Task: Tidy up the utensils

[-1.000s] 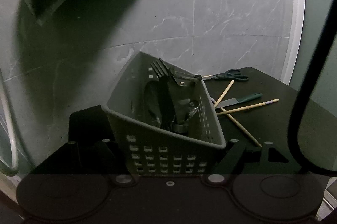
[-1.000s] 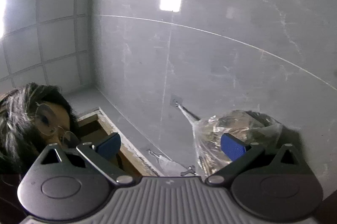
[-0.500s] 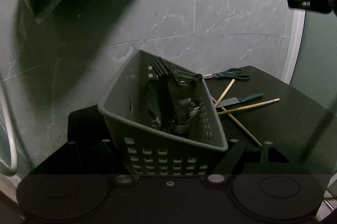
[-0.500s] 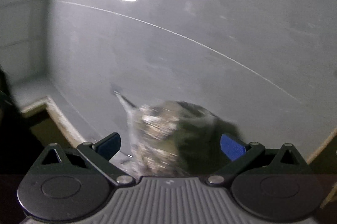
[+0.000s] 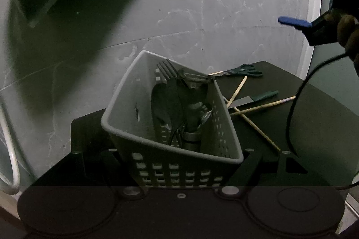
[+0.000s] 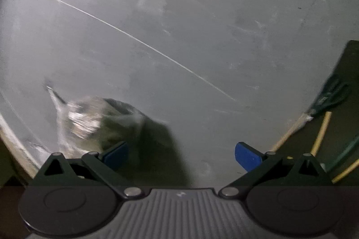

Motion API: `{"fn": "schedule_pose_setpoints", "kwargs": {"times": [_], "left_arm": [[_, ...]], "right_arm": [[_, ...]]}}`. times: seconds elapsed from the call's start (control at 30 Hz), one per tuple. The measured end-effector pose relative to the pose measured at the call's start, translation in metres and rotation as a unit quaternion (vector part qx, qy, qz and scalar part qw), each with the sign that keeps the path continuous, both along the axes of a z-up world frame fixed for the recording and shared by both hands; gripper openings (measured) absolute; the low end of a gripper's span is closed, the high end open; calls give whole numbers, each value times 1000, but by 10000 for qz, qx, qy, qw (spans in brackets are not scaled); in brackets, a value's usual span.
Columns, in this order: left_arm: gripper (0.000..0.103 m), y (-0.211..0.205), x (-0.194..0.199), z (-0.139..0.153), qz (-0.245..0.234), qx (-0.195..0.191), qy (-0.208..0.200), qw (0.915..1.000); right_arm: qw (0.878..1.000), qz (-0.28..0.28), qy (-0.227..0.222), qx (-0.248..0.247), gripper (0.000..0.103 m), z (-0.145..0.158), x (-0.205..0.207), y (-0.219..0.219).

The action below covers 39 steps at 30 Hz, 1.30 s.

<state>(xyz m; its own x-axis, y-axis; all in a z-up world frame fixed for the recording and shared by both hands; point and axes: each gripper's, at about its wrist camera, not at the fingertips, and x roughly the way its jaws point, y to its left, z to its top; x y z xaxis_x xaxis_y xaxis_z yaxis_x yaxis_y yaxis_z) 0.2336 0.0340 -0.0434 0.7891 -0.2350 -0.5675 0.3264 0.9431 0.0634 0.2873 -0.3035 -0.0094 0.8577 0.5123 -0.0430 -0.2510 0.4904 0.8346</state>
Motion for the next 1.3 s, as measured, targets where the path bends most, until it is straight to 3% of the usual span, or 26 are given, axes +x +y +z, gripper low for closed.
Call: {"fn": "schedule_pose_setpoints", "kwargs": {"times": [0.67, 1.3], "left_arm": [[77, 0, 0, 0, 15, 1, 15, 10000], [77, 0, 1, 0, 30, -11, -3, 10000]], "right_arm": [[9950, -180, 710, -678, 103, -15, 14, 16], [9897, 0, 1020, -999, 103, -28, 31, 36]]}}
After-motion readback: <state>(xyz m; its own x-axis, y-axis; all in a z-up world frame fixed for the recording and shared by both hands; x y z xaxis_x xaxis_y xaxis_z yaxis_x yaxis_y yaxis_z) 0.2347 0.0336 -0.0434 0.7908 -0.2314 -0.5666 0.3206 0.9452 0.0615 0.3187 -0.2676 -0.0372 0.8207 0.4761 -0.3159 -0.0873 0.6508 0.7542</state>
